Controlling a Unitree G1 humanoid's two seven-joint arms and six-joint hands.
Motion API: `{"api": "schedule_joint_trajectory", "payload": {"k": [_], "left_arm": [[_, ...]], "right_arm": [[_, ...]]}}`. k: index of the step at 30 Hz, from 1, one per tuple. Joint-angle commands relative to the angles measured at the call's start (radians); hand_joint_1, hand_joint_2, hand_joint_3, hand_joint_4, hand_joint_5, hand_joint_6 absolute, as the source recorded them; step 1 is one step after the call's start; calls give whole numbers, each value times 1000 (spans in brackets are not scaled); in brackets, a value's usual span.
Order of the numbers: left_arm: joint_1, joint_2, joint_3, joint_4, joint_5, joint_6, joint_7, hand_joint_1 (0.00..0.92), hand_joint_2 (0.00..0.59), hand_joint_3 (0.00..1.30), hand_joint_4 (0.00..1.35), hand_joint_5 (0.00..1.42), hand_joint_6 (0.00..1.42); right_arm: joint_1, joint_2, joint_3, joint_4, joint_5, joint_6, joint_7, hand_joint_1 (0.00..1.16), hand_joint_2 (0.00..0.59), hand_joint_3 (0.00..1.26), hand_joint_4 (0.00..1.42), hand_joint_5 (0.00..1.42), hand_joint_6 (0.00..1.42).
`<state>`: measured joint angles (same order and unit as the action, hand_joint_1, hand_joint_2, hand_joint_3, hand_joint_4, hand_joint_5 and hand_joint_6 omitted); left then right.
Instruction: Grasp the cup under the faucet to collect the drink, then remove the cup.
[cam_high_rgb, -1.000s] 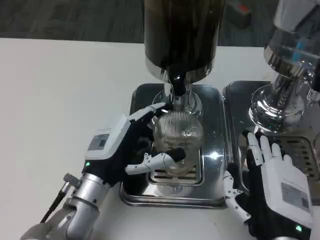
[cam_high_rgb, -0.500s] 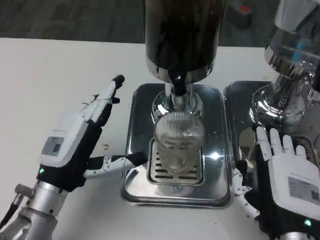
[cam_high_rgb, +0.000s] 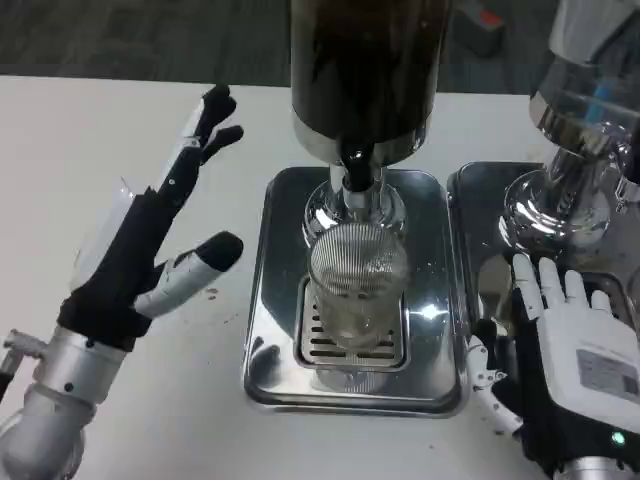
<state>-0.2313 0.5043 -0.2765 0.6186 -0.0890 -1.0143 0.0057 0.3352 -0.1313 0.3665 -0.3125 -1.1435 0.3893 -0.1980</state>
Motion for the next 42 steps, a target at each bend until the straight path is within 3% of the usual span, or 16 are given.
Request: {"api": "schedule_joint_trajectory", "payload": {"k": [1,9,19,32,42], "left_arm": [[-8,-30,11,-57,-158,63,-255,0,63,0,0,67,29],[-26,-106,81,-106,-209,124,-473,0,69,0,0,80,49],[-94,-181,129,-121,-128,129,-541,0,79,0,0,85,43],[-115,-197,134,-146,-47,107,-562,0,94,16,0,106,52],[-116,-166,120,-150,110,29,-531,0,103,40,0,108,29]], "right_arm": [[-10,1,-6,8,12,5,12,220,542,30,0,0,0],[1,13,-8,1,20,18,8,216,542,25,0,0,0],[4,25,-4,4,30,23,2,213,542,29,0,0,0],[11,42,-5,3,35,31,-2,211,542,33,0,0,0],[7,47,-22,11,79,33,9,211,542,33,0,0,0]]}}
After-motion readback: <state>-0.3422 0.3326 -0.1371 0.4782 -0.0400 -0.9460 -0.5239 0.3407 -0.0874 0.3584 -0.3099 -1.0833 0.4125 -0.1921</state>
